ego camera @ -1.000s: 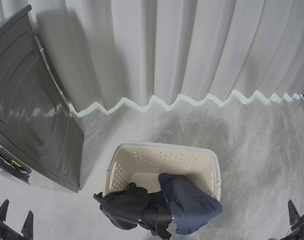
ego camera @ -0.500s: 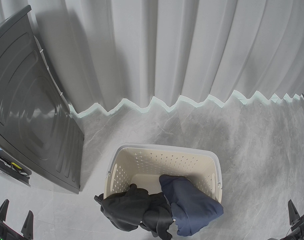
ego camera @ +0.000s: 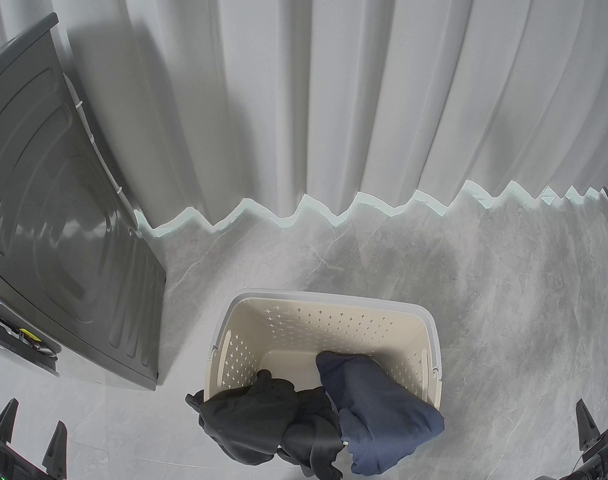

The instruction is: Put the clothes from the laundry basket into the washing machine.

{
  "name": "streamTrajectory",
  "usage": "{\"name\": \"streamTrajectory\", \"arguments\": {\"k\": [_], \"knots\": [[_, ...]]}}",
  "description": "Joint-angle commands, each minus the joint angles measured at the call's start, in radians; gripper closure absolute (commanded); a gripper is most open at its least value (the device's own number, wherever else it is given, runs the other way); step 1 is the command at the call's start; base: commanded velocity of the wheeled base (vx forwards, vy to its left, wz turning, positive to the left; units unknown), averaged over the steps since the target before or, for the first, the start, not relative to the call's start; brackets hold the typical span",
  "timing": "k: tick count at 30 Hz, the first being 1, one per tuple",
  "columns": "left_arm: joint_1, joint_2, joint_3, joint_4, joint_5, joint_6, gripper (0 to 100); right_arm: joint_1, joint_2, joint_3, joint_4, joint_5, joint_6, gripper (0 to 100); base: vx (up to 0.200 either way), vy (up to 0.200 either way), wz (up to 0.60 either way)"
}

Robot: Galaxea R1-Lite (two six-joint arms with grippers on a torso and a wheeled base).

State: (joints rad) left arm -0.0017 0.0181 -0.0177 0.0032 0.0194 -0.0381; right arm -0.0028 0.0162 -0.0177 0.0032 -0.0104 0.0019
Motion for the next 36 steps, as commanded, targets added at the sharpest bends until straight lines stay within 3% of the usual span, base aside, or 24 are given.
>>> {"name": "streamTrajectory", "arguments": {"k": [1,11,17,26,32,36], "knots": [[0.000,-0.015,0.016,0.000,0.001,0.000,0,0.000,-0.001,0.016,0.000,0.000,0.001,0,0.200,0.000,0.00],[0.000,-0.015,0.016,0.000,0.001,0.000,0,0.000,-0.001,0.016,0.000,0.000,0.000,0,0.020,0.000,0.00],[0.000,-0.015,0.016,0.000,0.001,0.000,0,0.000,-0.001,0.016,0.000,0.000,0.000,0,0.200,0.000,0.00],[0.000,-0.015,0.016,0.000,0.001,0.000,0,0.000,-0.001,0.016,0.000,0.000,0.001,0,0.000,0.000,0.00],[0.000,-0.015,0.016,0.000,0.001,0.000,0,0.000,-0.001,0.016,0.000,0.000,0.000,0,0.200,0.000,0.00],[0.000,-0.015,0.016,0.000,0.001,0.000,0,0.000,-0.001,0.016,0.000,0.000,0.000,0,0.000,0.000,0.00]]}}
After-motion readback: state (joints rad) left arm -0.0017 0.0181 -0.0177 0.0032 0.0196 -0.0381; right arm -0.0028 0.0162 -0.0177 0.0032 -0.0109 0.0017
